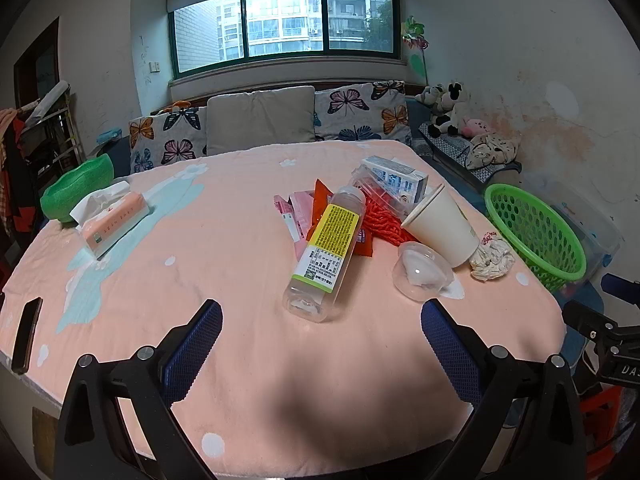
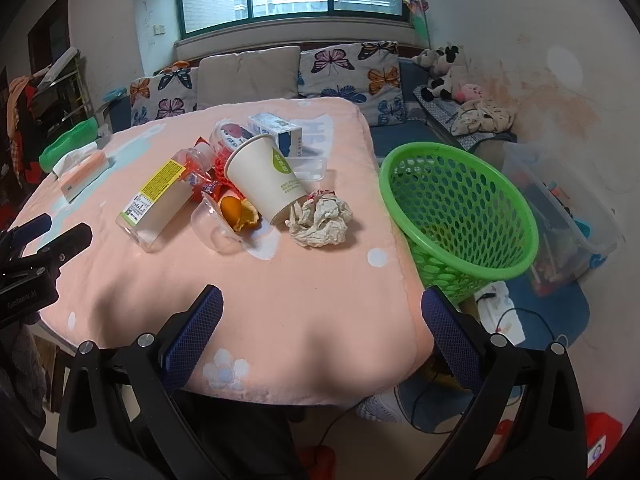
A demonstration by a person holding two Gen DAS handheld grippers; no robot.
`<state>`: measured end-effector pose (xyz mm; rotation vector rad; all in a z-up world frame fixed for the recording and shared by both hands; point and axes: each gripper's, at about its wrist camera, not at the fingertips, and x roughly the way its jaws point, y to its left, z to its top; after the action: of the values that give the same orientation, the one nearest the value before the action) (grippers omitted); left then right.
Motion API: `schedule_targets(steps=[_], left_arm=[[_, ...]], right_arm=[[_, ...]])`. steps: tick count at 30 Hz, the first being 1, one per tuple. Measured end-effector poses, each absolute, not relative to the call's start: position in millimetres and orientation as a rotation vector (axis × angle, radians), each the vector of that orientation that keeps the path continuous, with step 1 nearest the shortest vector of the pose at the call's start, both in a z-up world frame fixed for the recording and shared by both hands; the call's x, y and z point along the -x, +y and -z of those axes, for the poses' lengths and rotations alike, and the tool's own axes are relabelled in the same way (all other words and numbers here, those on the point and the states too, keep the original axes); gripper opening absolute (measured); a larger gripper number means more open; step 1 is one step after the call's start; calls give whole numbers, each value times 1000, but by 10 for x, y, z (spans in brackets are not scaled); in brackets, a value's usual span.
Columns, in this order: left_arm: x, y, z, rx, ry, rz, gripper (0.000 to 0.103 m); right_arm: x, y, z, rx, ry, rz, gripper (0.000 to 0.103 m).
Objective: Collect trash
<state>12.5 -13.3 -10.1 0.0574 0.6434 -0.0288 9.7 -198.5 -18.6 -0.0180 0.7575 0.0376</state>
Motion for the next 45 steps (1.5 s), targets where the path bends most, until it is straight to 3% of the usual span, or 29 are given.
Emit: schedule_targets(steps=[45], left_arm=[[-847, 160, 245, -57, 760, -3, 97]], right_arm=[[-865, -2101, 481, 43, 837, -105, 96]])
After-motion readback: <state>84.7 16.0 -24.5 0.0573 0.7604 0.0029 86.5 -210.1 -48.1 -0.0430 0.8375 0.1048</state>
